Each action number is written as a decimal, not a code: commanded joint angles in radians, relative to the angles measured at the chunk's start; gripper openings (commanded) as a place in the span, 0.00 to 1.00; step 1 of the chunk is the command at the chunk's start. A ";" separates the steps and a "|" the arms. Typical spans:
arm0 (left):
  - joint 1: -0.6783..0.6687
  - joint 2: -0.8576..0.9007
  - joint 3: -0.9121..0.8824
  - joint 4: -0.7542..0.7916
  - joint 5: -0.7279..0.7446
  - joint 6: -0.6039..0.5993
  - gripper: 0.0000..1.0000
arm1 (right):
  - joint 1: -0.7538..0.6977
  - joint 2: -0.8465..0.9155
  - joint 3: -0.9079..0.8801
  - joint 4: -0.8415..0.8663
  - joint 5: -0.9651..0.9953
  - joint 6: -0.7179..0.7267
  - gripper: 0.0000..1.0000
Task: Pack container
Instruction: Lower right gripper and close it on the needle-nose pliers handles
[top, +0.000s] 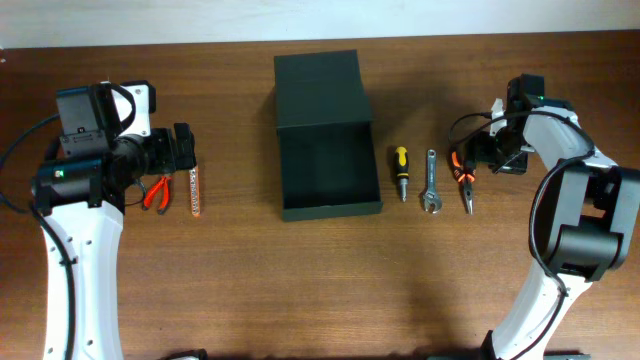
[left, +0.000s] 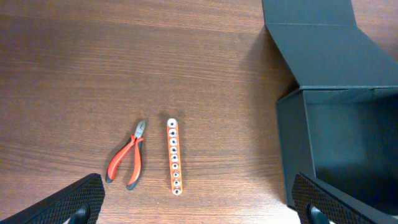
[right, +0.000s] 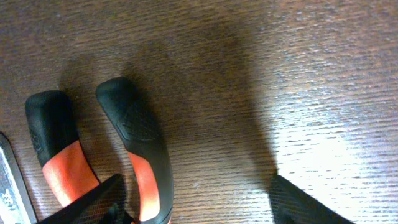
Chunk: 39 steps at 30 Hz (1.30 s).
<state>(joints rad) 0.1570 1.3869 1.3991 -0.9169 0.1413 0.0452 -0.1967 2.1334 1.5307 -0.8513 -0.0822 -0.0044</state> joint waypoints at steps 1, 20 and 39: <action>0.005 0.004 0.022 0.003 -0.008 0.020 0.99 | 0.001 0.022 0.012 0.000 0.009 0.002 0.68; 0.005 0.005 0.022 0.003 -0.008 0.020 0.99 | 0.001 0.022 0.012 -0.013 0.009 0.002 0.42; 0.005 0.005 0.022 0.003 -0.008 0.020 0.99 | 0.001 0.022 0.012 -0.033 0.009 0.009 0.34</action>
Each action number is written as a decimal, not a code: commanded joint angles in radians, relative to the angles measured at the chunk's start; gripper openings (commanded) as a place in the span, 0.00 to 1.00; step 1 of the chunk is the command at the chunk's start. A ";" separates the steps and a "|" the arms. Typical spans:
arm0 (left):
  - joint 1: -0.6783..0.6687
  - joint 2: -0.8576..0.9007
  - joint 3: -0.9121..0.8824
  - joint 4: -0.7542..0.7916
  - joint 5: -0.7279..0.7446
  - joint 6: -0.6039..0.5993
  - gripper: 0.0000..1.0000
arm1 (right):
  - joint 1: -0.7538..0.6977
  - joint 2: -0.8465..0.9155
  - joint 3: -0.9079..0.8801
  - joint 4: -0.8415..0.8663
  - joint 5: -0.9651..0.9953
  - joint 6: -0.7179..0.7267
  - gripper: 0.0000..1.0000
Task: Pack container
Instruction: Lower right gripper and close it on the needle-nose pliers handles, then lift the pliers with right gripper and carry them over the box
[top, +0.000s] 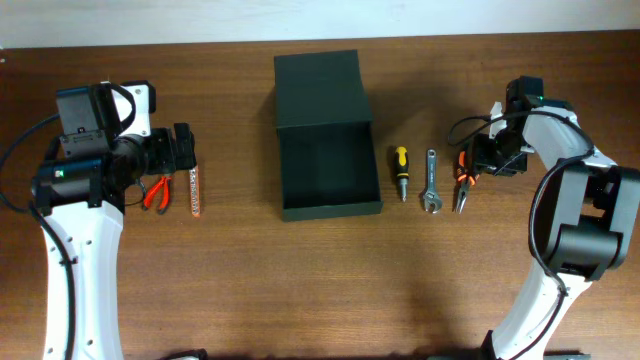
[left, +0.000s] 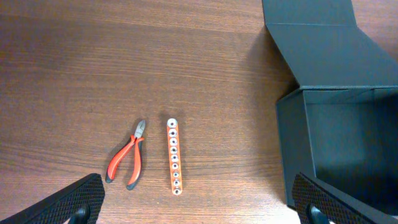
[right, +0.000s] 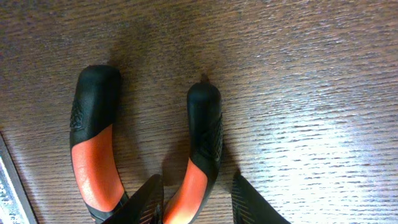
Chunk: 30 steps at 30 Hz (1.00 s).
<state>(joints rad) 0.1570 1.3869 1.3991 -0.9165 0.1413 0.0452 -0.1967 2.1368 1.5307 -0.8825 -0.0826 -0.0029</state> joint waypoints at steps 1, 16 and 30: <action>0.005 0.004 0.022 0.003 -0.008 0.020 0.99 | 0.001 0.019 0.012 0.000 0.009 0.008 0.32; 0.005 0.005 0.022 0.003 -0.008 0.020 0.99 | 0.001 0.019 0.012 0.020 0.009 0.011 0.22; 0.005 0.004 0.022 0.003 -0.008 0.020 0.99 | 0.001 0.018 0.012 0.023 0.008 0.012 0.07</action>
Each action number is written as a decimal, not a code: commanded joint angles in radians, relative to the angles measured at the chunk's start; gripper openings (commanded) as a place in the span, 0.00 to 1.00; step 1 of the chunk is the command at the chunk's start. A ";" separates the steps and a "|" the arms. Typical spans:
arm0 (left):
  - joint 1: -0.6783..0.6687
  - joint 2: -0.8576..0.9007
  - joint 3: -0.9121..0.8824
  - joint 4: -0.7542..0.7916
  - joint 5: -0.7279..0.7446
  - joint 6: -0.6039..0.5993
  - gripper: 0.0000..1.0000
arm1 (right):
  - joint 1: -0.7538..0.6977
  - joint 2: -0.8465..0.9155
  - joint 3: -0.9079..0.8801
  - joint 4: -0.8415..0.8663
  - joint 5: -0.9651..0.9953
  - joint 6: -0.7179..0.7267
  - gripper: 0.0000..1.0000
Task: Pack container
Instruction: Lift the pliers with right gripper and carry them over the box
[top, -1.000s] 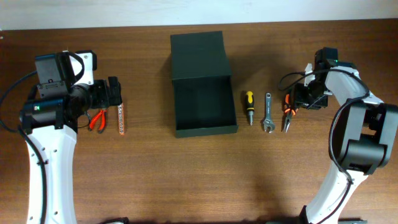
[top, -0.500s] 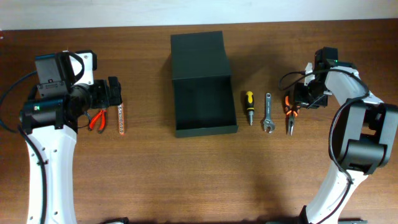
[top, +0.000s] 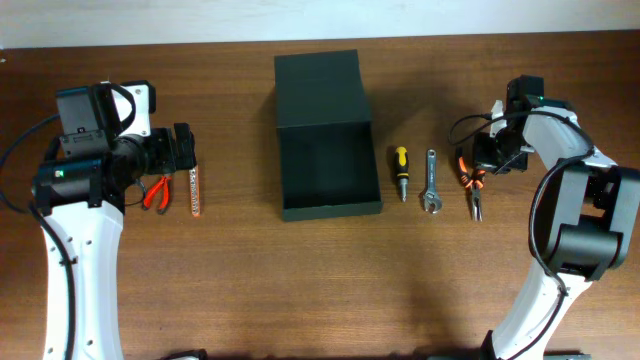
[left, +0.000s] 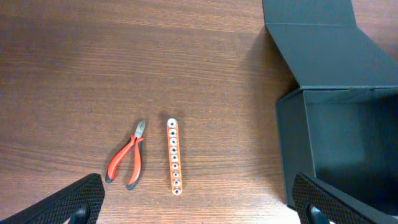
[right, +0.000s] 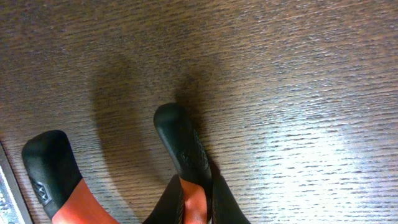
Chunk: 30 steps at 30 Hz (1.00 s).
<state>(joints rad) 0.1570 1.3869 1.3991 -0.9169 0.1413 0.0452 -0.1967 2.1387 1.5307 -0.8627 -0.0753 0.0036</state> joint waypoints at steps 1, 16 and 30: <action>0.005 0.004 0.022 0.003 -0.008 0.020 0.99 | 0.001 0.016 0.013 0.003 0.001 0.005 0.05; 0.005 0.004 0.022 0.003 -0.008 0.020 0.99 | 0.002 0.004 0.242 -0.198 -0.038 0.005 0.04; 0.005 0.005 0.022 0.003 -0.008 0.020 0.99 | 0.179 -0.002 0.676 -0.475 -0.108 -0.106 0.04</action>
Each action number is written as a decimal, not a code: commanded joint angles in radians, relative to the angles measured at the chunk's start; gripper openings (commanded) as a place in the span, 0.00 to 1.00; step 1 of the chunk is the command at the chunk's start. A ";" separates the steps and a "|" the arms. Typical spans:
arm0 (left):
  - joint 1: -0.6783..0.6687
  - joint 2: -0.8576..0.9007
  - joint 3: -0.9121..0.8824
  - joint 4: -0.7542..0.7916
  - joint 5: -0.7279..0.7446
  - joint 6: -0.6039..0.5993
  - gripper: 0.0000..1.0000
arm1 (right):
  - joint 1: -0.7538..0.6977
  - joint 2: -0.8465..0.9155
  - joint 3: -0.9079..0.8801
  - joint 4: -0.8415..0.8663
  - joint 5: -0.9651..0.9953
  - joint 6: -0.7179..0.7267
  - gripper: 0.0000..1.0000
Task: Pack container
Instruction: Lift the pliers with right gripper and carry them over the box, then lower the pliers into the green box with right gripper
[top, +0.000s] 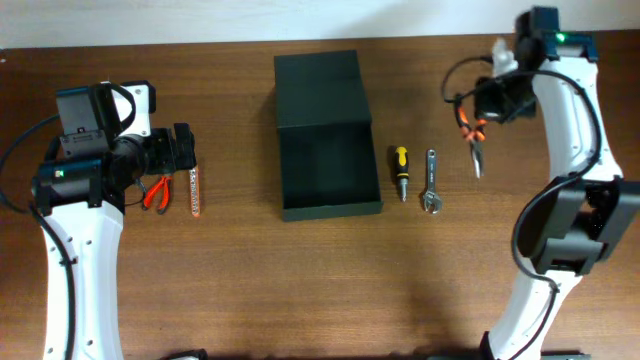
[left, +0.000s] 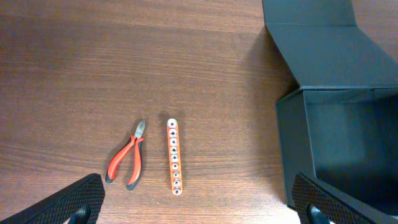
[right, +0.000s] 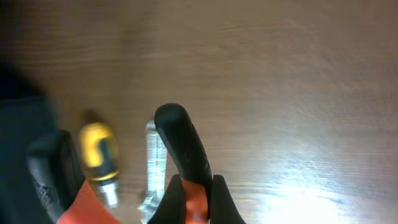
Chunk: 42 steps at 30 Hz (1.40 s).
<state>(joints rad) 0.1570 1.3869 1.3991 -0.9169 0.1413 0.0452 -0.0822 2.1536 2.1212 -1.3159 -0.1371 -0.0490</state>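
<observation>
An open black box (top: 327, 150) with its lid folded back stands at the table's middle. High above the table at the back right hang the orange-and-black long-nose pliers (top: 473, 135), with my right gripper (right: 194, 199) shut on one handle (right: 182, 140). Below them lie a yellow screwdriver (top: 400, 170) and a silver wrench (top: 431, 182). My left gripper (left: 199, 208) hovers open to the left of the box, above red pliers (left: 127, 163) and an orange bit holder (left: 173, 155).
The box's lid (top: 318, 88) lies flat behind it toward the back wall. The box wall (left: 292, 149) stands close to my left gripper's right finger. Bare wood fills the table's front half.
My right gripper has risen and gone toward the back of the table with the long-nose pliers, which now hang clear of the wood. The left arm has not moved.
My right gripper stood open low over the long-nose pliers' handles right of the wrench. Then its fingers came close round one handle. Then it was shut on that handle on the table, and now the pliers hang lifted. The left gripper stayed open throughout.
</observation>
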 joint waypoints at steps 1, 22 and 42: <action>0.005 0.005 0.022 0.003 -0.008 0.020 0.99 | 0.090 -0.016 0.114 -0.035 -0.047 -0.071 0.04; 0.005 0.004 0.022 0.003 -0.008 0.020 0.99 | 0.610 -0.013 0.256 0.023 -0.047 -0.812 0.04; 0.005 0.005 0.022 0.003 -0.008 0.020 0.99 | 0.624 0.223 0.255 0.101 -0.077 -0.830 0.04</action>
<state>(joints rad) 0.1570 1.3869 1.3991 -0.9165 0.1413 0.0452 0.5438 2.3455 2.3581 -1.2198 -0.1860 -0.8688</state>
